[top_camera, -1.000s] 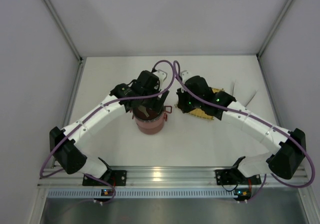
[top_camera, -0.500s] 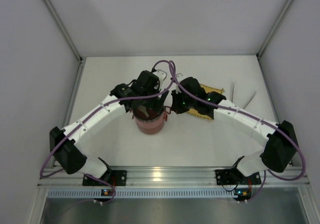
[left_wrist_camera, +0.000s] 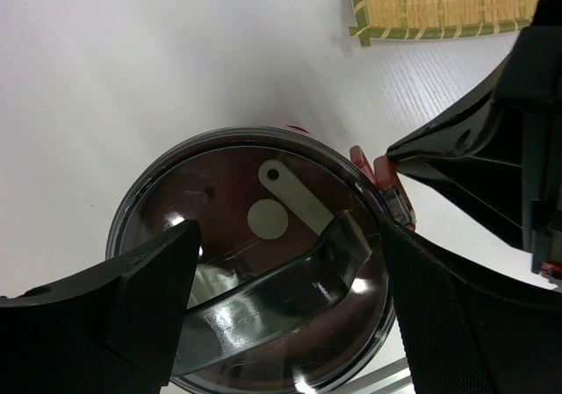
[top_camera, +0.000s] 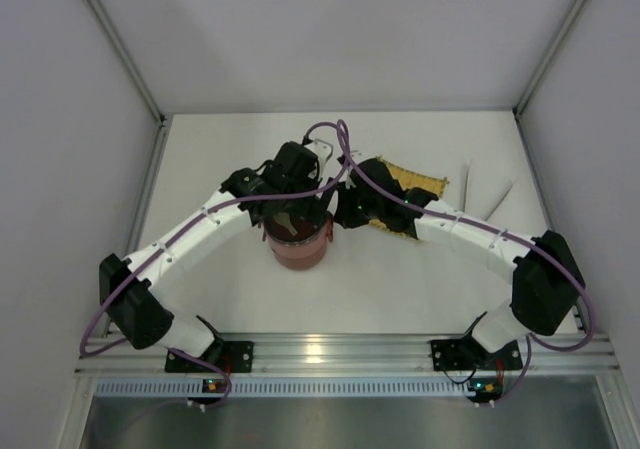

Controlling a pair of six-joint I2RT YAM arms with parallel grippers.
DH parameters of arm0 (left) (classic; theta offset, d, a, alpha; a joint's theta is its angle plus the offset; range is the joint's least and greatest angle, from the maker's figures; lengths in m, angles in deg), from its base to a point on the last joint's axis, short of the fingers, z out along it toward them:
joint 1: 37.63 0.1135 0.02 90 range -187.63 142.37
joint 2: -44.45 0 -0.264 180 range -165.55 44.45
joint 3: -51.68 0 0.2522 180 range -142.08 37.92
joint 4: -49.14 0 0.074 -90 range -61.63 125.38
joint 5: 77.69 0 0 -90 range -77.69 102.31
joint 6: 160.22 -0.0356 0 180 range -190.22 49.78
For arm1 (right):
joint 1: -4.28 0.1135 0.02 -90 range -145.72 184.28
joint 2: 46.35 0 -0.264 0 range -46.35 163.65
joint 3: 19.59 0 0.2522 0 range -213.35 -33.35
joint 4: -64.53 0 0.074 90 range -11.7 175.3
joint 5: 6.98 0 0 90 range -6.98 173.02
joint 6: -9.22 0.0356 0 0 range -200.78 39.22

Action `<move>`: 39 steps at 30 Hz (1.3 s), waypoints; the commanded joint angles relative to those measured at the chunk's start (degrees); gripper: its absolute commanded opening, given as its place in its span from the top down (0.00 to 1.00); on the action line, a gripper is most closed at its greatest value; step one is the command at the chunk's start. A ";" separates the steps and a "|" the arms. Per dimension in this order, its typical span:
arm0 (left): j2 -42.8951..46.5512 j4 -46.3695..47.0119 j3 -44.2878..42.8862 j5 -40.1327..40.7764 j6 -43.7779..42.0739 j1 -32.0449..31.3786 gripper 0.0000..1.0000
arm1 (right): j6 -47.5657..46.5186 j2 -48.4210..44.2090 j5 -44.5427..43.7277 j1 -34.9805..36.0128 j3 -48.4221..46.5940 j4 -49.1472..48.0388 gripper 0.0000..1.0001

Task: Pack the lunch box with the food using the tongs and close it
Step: Close the fastener on the packing box.

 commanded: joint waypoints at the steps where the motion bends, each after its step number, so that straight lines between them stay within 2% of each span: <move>1: -0.92 -3.64 2.40 -1.01 0.13 -0.08 0.12 | 3.98 1.26 2.57 0.60 2.03 -8.51 1.00; 10: -0.74 -3.37 3.28 -0.84 0.39 -0.08 0.12 | 6.62 0.91 1.52 0.60 2.83 -11.33 1.00; 18: -0.21 -3.37 3.28 -0.40 0.92 -0.08 0.12 | 7.15 -0.76 -4.88 -0.36 2.74 -7.91 1.00; 28: 0.23 -3.72 3.28 -0.22 1.09 -0.17 0.12 | 7.50 -5.59 -7.44 -3.79 6.69 -6.50 0.99; 31: 0.31 -3.72 3.10 -0.05 1.09 -0.08 0.12 | 7.59 -7.79 -7.88 -4.84 7.48 -6.24 0.95; 39: 0.40 -3.90 3.01 -0.31 1.36 -0.08 0.12 | 6.72 -13.06 -9.29 -6.52 7.75 -4.04 0.75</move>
